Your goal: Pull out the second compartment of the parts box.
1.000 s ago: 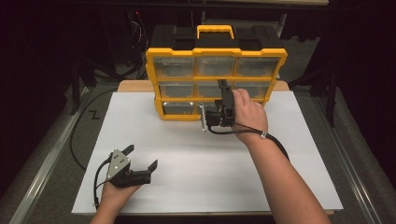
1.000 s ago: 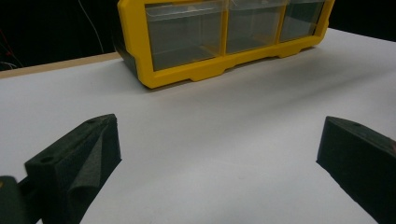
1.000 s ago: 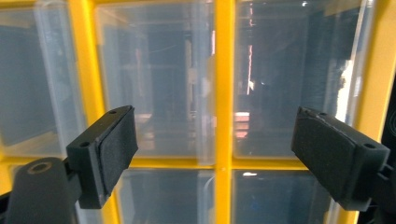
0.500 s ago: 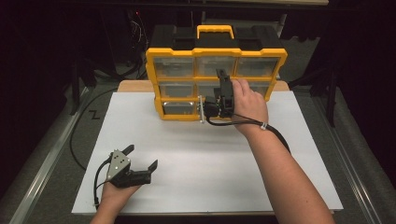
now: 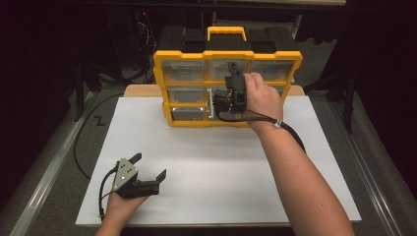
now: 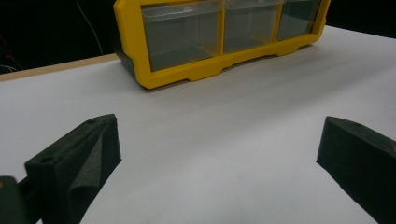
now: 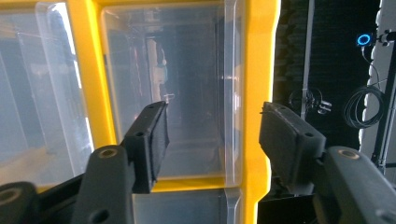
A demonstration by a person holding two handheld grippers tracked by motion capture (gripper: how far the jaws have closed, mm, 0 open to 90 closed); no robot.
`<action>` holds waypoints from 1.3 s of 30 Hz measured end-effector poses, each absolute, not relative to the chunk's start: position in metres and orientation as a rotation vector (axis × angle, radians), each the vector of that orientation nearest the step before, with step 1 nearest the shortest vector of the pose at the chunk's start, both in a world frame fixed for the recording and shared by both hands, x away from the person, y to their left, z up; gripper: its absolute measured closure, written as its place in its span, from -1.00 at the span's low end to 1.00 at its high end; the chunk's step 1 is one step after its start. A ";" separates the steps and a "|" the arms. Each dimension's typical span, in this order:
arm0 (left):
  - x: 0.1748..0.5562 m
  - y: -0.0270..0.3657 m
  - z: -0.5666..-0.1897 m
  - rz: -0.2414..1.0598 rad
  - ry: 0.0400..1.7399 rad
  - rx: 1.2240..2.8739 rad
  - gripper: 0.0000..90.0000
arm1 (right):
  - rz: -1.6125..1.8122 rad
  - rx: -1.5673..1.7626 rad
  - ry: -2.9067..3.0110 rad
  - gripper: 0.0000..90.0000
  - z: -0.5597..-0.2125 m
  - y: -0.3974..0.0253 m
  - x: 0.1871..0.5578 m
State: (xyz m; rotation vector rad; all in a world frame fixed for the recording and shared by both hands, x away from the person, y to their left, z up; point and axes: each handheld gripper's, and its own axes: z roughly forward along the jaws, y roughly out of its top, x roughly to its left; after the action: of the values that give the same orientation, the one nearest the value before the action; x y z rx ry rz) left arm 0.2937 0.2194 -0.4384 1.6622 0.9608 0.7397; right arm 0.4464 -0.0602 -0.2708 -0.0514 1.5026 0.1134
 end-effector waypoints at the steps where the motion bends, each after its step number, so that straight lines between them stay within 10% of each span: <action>1: 0.294 0.219 -0.438 0.740 0.960 1.661 -0.99 | 0.116 -0.052 1.505 0.05 -0.270 -0.060 0.448; 15: 0.293 0.220 -0.437 0.736 0.950 1.658 -0.99 | 0.112 -0.026 1.500 0.64 -0.258 -0.054 0.458; 39: 0.293 0.222 -0.436 0.714 0.960 1.640 -0.99 | 0.052 -0.043 1.445 0.86 -0.264 -0.054 0.453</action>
State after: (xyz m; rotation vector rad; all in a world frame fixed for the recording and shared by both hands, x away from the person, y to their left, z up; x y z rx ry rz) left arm 0.2930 0.2219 -0.4364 1.6405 0.9605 0.7144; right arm 0.4533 -0.0544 -0.2639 -0.0427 1.4454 0.0521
